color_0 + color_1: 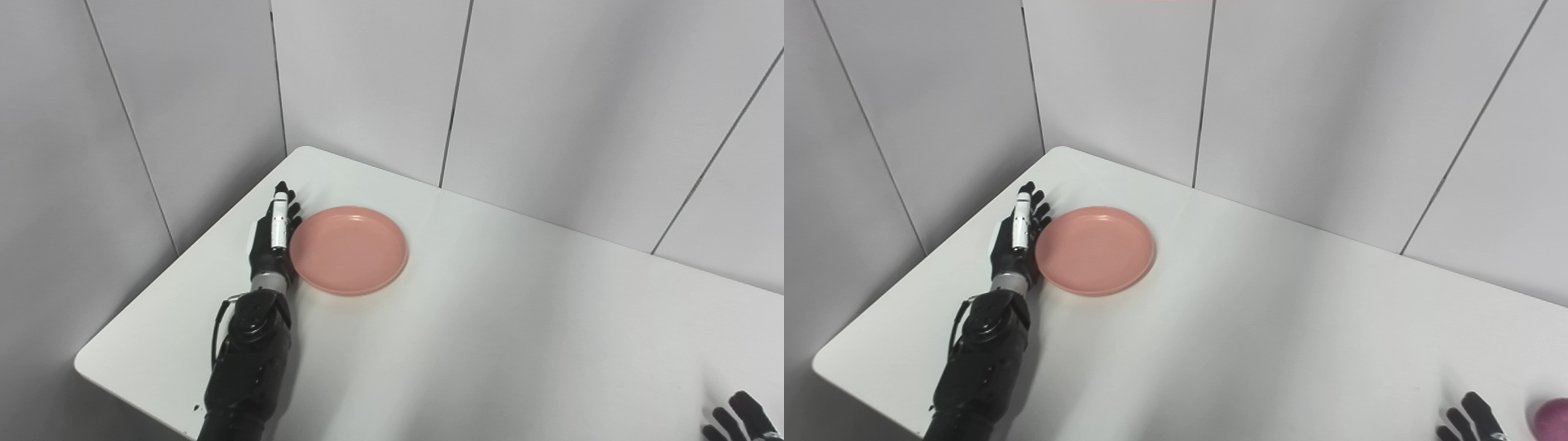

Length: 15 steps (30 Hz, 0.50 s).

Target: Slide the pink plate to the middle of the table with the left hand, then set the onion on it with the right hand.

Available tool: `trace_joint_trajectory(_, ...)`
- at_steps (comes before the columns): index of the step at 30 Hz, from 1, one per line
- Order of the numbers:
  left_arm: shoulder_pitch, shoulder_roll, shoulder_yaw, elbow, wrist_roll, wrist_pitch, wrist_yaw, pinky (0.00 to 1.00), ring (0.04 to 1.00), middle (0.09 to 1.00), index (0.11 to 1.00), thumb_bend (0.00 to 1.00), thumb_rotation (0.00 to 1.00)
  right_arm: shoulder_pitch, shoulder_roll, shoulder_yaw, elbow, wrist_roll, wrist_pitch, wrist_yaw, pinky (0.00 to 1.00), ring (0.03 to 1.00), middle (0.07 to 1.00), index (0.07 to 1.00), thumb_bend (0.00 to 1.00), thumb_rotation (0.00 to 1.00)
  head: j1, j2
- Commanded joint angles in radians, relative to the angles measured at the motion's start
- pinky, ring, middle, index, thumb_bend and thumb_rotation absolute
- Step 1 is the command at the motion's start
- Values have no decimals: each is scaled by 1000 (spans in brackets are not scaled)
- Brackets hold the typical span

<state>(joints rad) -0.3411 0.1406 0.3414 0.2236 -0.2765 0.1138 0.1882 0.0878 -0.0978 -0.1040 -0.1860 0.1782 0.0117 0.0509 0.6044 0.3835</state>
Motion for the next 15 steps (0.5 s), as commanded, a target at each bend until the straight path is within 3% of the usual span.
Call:
trace_joint_trajectory(1, -36, -9, -35, 14, 7, 9, -34, 957, 962, 965, 945, 357, 1000, 18, 1, -6, 19, 1, -29, 3, 812, 865, 886, 837, 808, 841, -1, 2)
trace_joint_trajectory(15, -72, -12, -66, 79, -32, 7, -84, 953, 948, 945, 932, 383, 1000, 20, 8, -5, 16, -8, -28, -4, 762, 840, 870, 817, 796, 826, -17, 7)
